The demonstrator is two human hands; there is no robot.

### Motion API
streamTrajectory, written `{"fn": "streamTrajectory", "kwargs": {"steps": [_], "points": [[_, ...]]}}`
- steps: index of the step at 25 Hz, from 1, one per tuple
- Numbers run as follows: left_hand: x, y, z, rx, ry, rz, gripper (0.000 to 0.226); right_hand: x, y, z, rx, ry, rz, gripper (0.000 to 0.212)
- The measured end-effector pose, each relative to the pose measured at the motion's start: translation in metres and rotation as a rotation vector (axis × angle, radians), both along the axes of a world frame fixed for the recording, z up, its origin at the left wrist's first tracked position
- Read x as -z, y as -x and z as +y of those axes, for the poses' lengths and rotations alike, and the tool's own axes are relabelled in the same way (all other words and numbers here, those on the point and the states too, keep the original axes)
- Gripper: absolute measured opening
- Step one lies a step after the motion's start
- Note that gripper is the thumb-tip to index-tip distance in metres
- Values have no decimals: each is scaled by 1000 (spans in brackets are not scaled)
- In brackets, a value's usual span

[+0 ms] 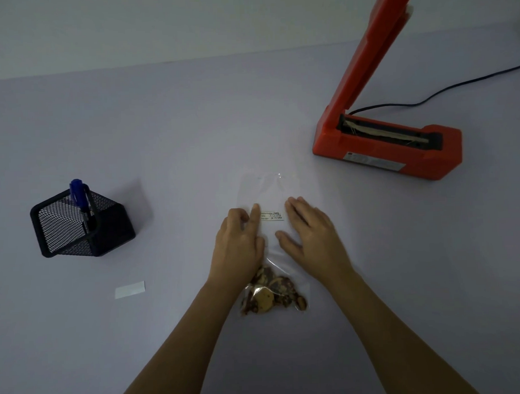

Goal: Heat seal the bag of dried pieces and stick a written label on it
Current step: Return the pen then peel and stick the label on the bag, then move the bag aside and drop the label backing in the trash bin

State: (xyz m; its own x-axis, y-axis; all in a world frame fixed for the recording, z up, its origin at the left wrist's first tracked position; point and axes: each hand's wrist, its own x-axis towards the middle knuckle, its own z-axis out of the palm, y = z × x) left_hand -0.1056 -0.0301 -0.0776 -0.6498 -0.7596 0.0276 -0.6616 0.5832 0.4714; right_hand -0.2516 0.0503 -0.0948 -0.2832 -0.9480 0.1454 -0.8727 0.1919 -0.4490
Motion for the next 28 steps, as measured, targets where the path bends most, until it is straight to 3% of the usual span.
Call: {"fn": "streamTrajectory", "kwargs": {"steps": [4,6,10,14,17,23,28], "points": [[-2,-2,-4,-190,-206,140,57,-1,4,0,33,14,-178,62],[-8,-10,-5,-257,-231,224,56,-11,5,5,81,42,-339,62],[-27,-28,12,-378,-230,276,51,-41,-7,32,326,152,-376,52],[-39,-35,18,-417,-435,193,51,-62,-58,74,497,-118,-487,60],[-38,-35,12,-406,-461,147,46,-61,-82,81,571,-314,-558,73],[-36,-34,4,-498,-690,274,40,-62,-90,68,577,-261,-713,66],[-36,-30,-11,-566,-757,307,33,-67,-76,52,550,-262,-769,64]]}}
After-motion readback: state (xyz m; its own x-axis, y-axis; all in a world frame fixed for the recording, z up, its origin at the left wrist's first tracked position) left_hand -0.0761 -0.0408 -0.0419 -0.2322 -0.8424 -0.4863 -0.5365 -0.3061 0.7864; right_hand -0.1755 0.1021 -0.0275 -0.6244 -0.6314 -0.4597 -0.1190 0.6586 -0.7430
